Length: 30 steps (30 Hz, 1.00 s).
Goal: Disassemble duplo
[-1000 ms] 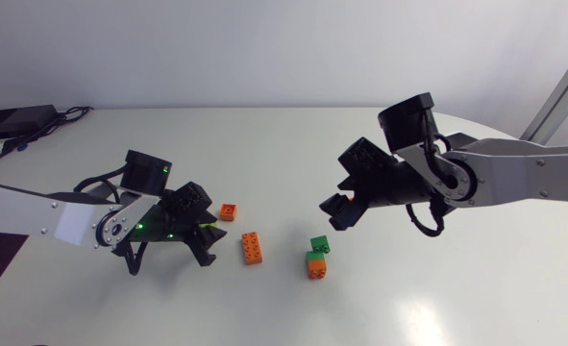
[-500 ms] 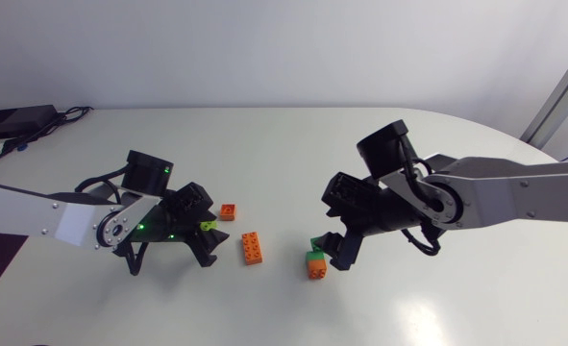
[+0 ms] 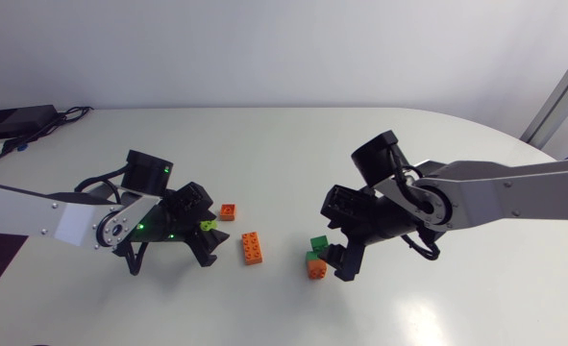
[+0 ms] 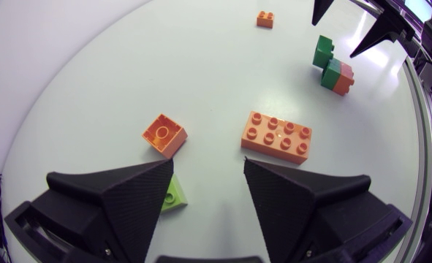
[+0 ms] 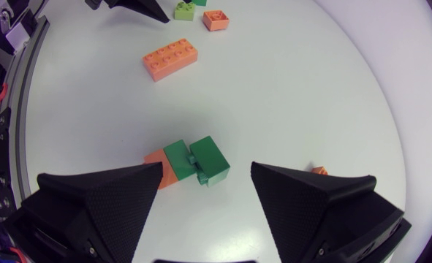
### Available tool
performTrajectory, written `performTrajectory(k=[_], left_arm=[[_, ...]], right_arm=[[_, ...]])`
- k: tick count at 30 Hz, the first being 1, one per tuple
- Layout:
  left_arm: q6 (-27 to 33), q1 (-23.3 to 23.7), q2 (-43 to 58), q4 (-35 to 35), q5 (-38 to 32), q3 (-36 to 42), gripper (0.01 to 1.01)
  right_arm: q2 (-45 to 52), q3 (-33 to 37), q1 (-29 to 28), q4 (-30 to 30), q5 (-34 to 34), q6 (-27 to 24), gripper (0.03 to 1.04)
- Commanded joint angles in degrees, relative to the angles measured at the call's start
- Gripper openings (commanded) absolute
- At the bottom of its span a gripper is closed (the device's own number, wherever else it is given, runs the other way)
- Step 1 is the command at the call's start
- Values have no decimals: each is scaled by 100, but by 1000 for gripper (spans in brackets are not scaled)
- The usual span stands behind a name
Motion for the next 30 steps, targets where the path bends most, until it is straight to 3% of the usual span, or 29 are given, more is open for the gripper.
performTrajectory(k=[1,8,13,16,18,22,27,30], left_arm=[[-46,-27,-110,-6,-9,-71,685],[-46,-35,-128,-6,-9,-80,685],[-11,-71,-128,-6,-9,-98,685],[7,-97,-128,-6,-9,-106,685],[24,-106,-128,-6,-9,-115,685],[51,-115,-128,-6,-9,-124,685],[59,-115,-128,-6,-9,-124,685],[68,-115,-128,-6,-9,-124,685]], right_arm=[[222,-53,16,-77,-34,-161,867],[380,-9,8,46,-25,-187,856],[301,-53,-19,186,-25,-178,602],[310,-62,-19,239,-25,-178,579],[319,-62,-19,257,-25,-178,492],[389,-62,8,274,-34,-178,434],[477,-44,34,274,-34,-170,269],[503,-26,25,265,-34,-170,262]])
